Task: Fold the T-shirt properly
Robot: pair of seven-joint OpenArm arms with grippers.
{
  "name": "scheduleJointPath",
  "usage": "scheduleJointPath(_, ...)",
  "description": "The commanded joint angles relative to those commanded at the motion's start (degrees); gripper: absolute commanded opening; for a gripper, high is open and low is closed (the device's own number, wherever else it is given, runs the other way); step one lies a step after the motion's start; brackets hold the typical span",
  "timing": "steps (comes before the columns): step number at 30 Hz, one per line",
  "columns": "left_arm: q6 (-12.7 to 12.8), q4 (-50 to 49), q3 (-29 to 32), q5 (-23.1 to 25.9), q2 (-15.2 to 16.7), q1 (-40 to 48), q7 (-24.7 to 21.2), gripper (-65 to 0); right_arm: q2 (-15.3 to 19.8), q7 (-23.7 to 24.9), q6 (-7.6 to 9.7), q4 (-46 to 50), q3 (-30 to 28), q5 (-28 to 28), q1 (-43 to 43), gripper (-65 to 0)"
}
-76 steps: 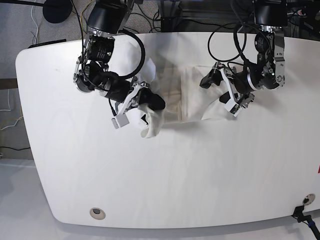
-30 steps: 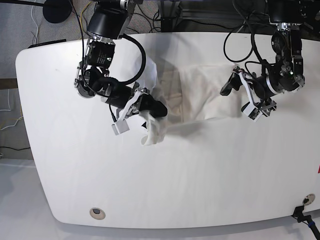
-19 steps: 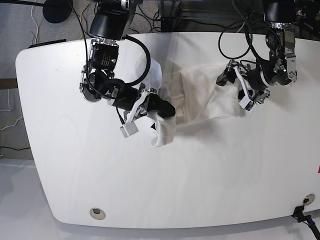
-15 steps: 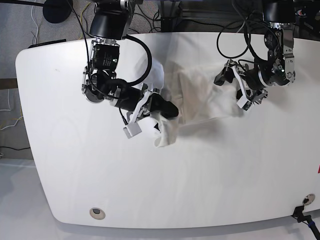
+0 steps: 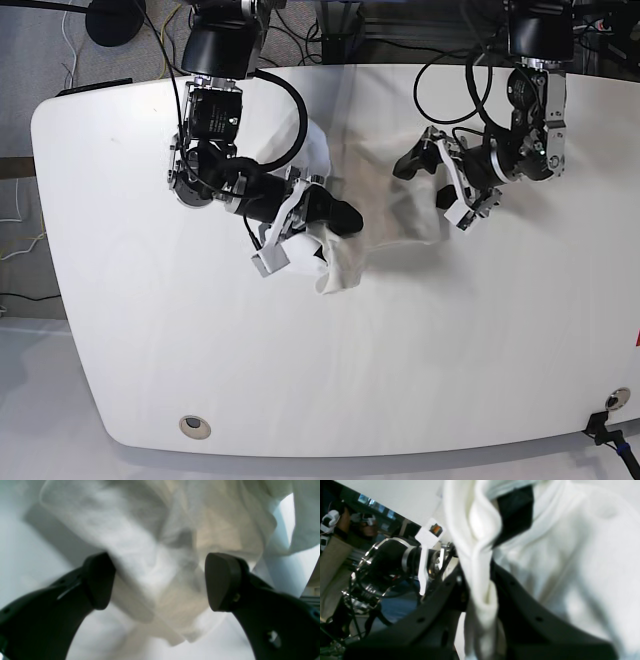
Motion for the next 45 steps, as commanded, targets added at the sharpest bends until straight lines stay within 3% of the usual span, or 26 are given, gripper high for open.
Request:
scheduleJointPath(7, 0.0, 0.1, 0.0, -0.1, 0.1, -0.1, 0.0, -12.2, 0.0, 0.3, 0.00, -0.1, -3.5, -0.2, -0.1, -65.0)
scheduleJointPath(12, 0.0, 0.1, 0.0, -0.1, 0.1, -0.1, 0.0, -12.2, 0.0, 3.7, 0.00, -0.3, -7.1, -0.3, -0.3, -65.0)
scheduleJointPath(17, 0.0, 0.1, 0.0, -0.1, 0.1, -0.1, 0.0, -12.2, 0.0, 5.5, -3.74, -0.4, -9.8, -0.1, -0.4, -65.0)
scheduleJointPath(21, 0.0, 0.2, 0.0, -0.2, 0.0, -0.1, 0.0, -12.2, 0.0, 5.5, -4.35, -0.3, -10.7, -0.2, -0.4, -64.1)
scheduleJointPath(28, 0.0, 8.3, -0.4, -0.4, -2.7, 0.4, 0.3, -12.2, 0.1, 5.5, -4.35, 0.0, -12.0, -0.3, -1.1, -32.4)
scheduleJointPath(32, 0.0, 8.2, -0.4, -0.4, -3.9, 0.4, 0.3, -12.2, 0.1, 5.5, -4.35, 0.2, -15.4, -0.2, -1.1, -20.0)
scheduleJointPath(38, 0.0, 8.7, -0.4, -0.4, -4.0, 0.7, 0.3, -12.2, 0.1, 5.5, -4.35, 3.3, -17.0, -0.3, -1.0, -18.1)
scheduleJointPath(41, 0.0, 14.2, -3.3, -0.5, -6.3, 2.9, 0.5, -12.2, 1.0, 5.5, -4.35, 3.3, -17.0, -0.3, -0.8, -18.2)
scheduleJointPath(45, 0.0, 22.7, -11.4, -0.4, -6.8, 3.5, 7.6, -12.2, 2.5, 5.5, -4.26, 3.3, -17.0, -0.2, -0.8, -18.2)
